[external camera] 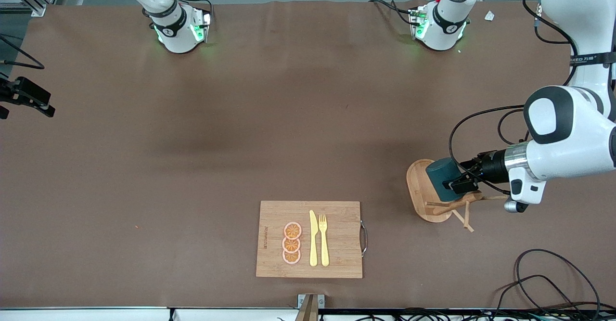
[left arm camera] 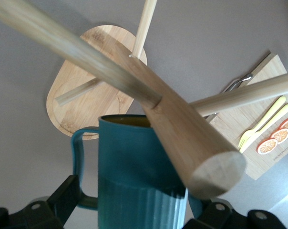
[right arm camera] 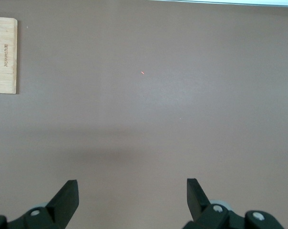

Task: Transfer cup from left to right arm and place
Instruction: 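Close the left gripper on the teal mug and lift it off the peg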

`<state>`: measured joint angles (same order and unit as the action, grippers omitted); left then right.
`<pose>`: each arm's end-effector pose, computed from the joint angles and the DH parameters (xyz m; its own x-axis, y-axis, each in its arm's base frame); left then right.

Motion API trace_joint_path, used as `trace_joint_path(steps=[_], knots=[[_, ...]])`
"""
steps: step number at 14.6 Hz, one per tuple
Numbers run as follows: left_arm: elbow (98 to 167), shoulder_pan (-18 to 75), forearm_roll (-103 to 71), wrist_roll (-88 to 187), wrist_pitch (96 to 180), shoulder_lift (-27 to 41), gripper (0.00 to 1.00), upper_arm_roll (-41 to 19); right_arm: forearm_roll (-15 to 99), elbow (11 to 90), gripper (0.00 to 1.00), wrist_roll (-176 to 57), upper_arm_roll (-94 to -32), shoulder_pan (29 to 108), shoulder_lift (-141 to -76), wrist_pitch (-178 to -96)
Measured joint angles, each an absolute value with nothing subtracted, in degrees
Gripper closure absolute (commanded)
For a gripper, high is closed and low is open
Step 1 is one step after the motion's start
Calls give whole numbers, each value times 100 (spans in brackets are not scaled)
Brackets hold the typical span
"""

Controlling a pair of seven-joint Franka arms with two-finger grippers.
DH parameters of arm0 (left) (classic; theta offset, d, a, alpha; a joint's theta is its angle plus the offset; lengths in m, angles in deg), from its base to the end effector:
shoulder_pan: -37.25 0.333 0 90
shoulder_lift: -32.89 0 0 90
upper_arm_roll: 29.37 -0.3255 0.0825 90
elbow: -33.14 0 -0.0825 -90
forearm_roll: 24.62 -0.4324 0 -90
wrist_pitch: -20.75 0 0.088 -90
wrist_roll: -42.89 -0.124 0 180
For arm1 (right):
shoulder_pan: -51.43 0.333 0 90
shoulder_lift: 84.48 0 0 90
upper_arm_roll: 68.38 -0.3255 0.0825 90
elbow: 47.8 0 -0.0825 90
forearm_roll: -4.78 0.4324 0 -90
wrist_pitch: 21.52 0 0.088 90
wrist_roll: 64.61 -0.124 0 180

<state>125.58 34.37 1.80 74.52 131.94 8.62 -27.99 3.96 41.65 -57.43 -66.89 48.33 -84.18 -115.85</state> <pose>0.7074 -0.0884 0.3515 0.7699 0.5493 -0.3250 0.6328 -0.7230 0.2771 0.6087 -0.0506 0.6323 0.9950 0.0466 0.0878 0.0445 -0.9987 0.0253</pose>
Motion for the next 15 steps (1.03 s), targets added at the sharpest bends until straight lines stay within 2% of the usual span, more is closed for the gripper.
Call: trace_joint_path(steps=[2,3,7,15], knots=[[12557,3423,231,7460,13272,810,1,-2790,396,4165,0,-5743,-6689,4833,-8418,-11585],[12557,3423,243,7460,13314,781,4,-2787,396,4165,0,-5743,-6689,4833,-8418,-11585],[12542,3423,256,7460,13350,726,36,-2781,396,4165,0,-5743,-6689,4833,-8418,-11585],[12424,3426,321,7855,13346,746,38,-2570,396,4165,0,-5743,-6689,4833,-8418,-11585]])
